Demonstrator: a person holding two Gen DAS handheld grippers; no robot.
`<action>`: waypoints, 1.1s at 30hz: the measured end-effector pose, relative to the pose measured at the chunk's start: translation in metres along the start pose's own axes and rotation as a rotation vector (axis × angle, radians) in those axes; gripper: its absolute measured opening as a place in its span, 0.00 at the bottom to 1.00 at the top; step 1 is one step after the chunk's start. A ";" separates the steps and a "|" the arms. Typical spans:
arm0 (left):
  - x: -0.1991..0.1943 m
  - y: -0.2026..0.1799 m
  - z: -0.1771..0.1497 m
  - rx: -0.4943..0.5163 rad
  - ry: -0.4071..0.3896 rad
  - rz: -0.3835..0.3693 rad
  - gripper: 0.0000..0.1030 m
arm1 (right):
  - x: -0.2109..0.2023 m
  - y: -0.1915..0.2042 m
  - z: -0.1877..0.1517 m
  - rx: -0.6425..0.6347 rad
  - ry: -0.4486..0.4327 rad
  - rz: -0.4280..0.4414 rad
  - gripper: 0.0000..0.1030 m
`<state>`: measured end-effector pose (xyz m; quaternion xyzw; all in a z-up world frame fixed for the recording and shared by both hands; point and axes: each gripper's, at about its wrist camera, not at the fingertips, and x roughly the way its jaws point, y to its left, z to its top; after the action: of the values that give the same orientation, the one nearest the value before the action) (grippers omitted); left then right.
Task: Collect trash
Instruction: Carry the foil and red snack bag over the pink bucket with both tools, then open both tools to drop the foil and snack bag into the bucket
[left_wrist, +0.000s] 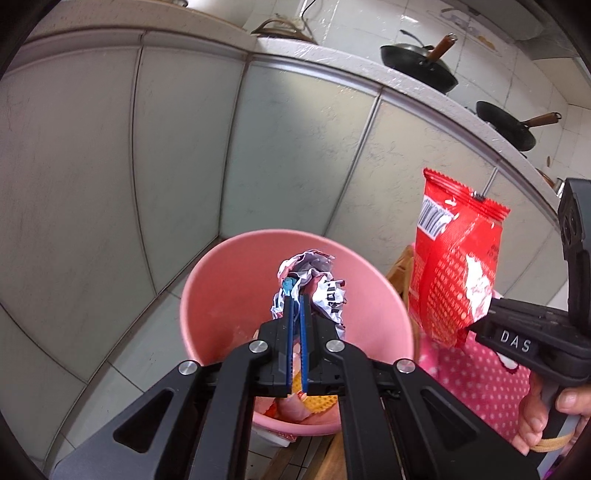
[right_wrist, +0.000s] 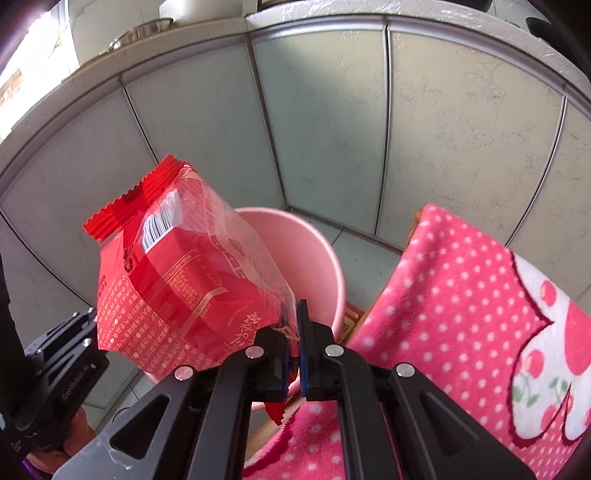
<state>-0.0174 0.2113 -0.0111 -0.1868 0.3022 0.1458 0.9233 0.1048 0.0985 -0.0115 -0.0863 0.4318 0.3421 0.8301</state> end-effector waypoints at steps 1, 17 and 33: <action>0.002 0.002 -0.001 -0.005 0.006 0.005 0.02 | 0.003 0.001 -0.001 -0.001 0.008 -0.002 0.03; 0.024 0.016 -0.006 -0.031 0.072 0.051 0.02 | 0.031 0.006 -0.007 -0.024 0.056 -0.019 0.05; 0.037 0.010 -0.004 -0.036 0.109 0.081 0.19 | 0.030 0.007 -0.009 -0.006 0.048 -0.032 0.06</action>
<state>0.0049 0.2244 -0.0394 -0.1989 0.3568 0.1779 0.8953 0.1057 0.1145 -0.0391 -0.1040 0.4489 0.3278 0.8248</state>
